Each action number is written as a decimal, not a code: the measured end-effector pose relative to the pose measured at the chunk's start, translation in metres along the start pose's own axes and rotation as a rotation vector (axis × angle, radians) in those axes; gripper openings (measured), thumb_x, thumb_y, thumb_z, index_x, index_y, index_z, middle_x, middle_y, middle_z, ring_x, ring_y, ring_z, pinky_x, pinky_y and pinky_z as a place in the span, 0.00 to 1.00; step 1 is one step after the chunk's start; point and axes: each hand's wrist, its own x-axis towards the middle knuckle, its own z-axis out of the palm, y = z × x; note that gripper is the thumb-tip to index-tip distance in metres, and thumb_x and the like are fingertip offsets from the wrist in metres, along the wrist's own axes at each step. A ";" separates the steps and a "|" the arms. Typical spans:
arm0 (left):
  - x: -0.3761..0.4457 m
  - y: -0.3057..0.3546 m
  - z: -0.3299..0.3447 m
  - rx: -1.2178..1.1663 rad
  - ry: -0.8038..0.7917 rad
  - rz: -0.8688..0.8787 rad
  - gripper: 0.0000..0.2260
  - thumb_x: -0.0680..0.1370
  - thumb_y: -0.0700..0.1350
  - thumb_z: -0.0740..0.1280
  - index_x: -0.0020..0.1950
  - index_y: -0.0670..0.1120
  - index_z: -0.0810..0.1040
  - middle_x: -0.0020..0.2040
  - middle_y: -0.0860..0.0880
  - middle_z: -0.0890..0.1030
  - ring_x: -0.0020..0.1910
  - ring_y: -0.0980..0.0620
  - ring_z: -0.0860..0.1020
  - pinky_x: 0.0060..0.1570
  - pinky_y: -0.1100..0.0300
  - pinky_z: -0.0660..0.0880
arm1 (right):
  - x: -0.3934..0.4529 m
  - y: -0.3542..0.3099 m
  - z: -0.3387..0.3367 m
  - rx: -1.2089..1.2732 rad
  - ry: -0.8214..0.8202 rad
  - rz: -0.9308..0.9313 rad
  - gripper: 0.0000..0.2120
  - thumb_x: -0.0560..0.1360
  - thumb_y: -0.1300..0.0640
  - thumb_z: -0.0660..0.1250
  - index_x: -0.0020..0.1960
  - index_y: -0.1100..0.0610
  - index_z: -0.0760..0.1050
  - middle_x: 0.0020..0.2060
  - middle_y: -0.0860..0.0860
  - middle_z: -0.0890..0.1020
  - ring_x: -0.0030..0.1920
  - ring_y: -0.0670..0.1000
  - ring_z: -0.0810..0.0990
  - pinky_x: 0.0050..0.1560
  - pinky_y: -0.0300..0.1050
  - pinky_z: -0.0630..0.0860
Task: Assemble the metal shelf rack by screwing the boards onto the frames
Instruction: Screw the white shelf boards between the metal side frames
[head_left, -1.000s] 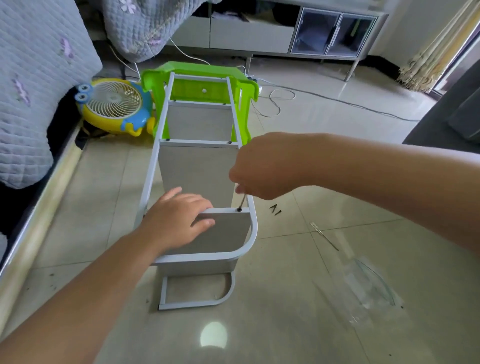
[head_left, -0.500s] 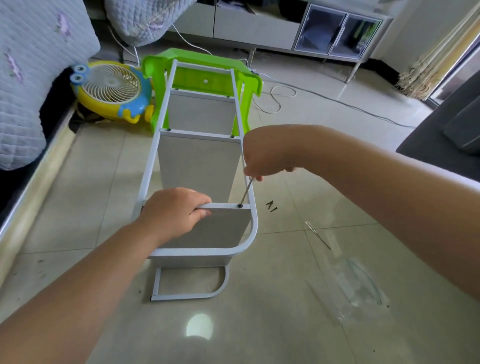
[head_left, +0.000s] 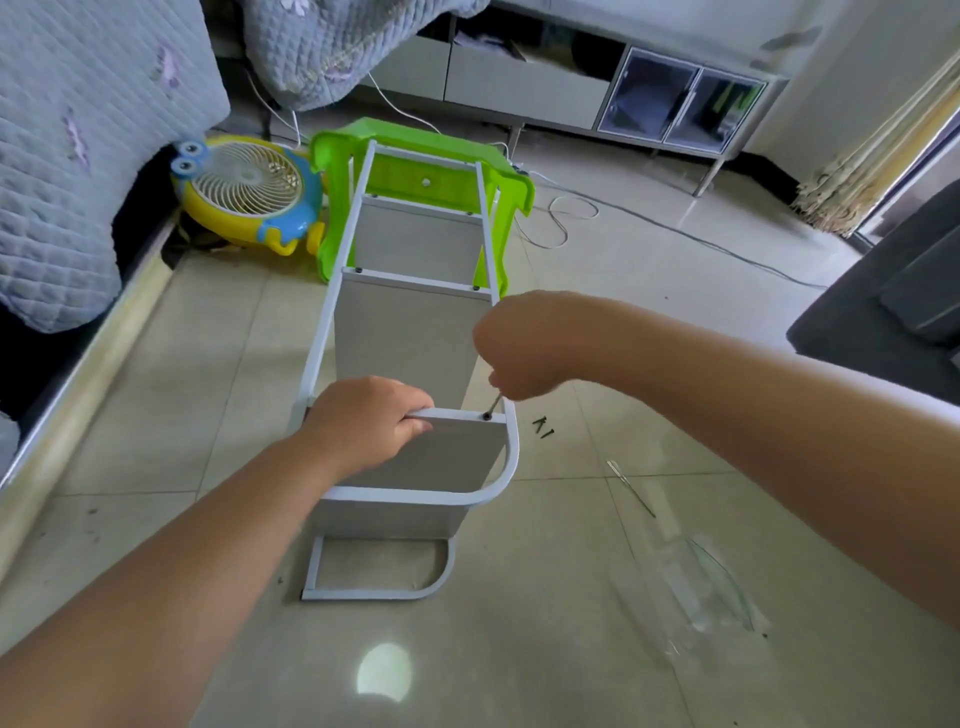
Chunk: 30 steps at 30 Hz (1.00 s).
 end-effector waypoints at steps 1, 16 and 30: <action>0.000 0.000 0.000 -0.002 -0.006 -0.006 0.09 0.79 0.50 0.60 0.51 0.49 0.77 0.45 0.51 0.79 0.42 0.52 0.71 0.38 0.60 0.64 | 0.005 0.000 -0.003 0.043 -0.055 0.032 0.10 0.78 0.62 0.55 0.49 0.60 0.75 0.35 0.52 0.75 0.34 0.50 0.71 0.24 0.34 0.65; 0.048 0.032 -0.026 -0.165 -0.315 -0.238 0.28 0.80 0.58 0.51 0.76 0.45 0.55 0.75 0.45 0.60 0.73 0.47 0.60 0.70 0.55 0.59 | 0.017 0.092 0.171 0.736 0.085 0.466 0.10 0.79 0.55 0.56 0.44 0.60 0.70 0.48 0.58 0.76 0.44 0.53 0.69 0.37 0.41 0.63; 0.101 0.076 0.017 -0.174 -0.129 -0.398 0.33 0.80 0.51 0.57 0.76 0.42 0.42 0.77 0.43 0.48 0.76 0.48 0.51 0.71 0.55 0.52 | 0.106 0.005 0.384 0.759 0.069 0.518 0.14 0.78 0.54 0.55 0.58 0.56 0.75 0.56 0.53 0.75 0.62 0.55 0.68 0.57 0.46 0.65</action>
